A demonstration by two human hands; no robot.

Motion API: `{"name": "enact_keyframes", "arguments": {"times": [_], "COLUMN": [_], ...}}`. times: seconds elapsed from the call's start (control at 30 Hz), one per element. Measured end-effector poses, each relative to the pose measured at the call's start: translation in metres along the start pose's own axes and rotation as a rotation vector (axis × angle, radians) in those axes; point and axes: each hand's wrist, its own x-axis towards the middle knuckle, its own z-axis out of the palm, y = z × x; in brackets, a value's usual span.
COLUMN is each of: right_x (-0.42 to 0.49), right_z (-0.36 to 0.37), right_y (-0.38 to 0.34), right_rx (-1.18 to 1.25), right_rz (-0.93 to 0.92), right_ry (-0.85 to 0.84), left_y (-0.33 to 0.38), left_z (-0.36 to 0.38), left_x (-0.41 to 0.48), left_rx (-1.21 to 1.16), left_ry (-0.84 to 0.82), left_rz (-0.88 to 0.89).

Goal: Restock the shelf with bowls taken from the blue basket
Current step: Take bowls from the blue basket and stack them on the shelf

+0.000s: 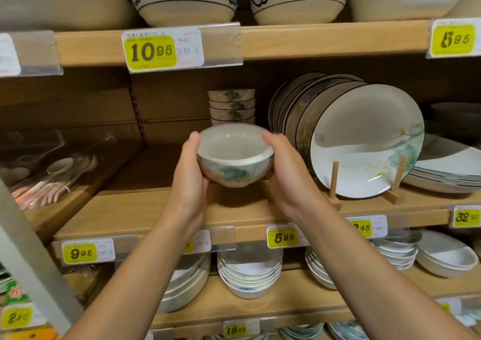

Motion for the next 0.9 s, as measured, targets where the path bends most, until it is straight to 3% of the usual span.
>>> {"name": "enact_keyframes", "arguments": {"times": [0.17,0.33,0.67,0.9], "right_x": [0.073,0.125,0.151,0.155], "right_z": [0.016,0.023,0.019,0.012], "right_y": [-0.031,-0.009,0.039,0.046], "right_rx": [-0.005,-0.098,-0.303,-0.229], "right_rz": [0.009,-0.096,-0.092,-0.03], "right_ry": [0.085,0.215,0.339,0.307], "left_y": [0.03,0.011,-0.042,-0.05], "left_z": [0.013,0.017,-0.002,-0.001], "left_x": [0.07,0.109,0.136,0.14], "left_rx": [0.0,0.089,0.233,0.245], "left_ry": [0.074,0.121,0.095,0.082], "left_rz": [0.002,-0.038,-0.151,-0.134]}}
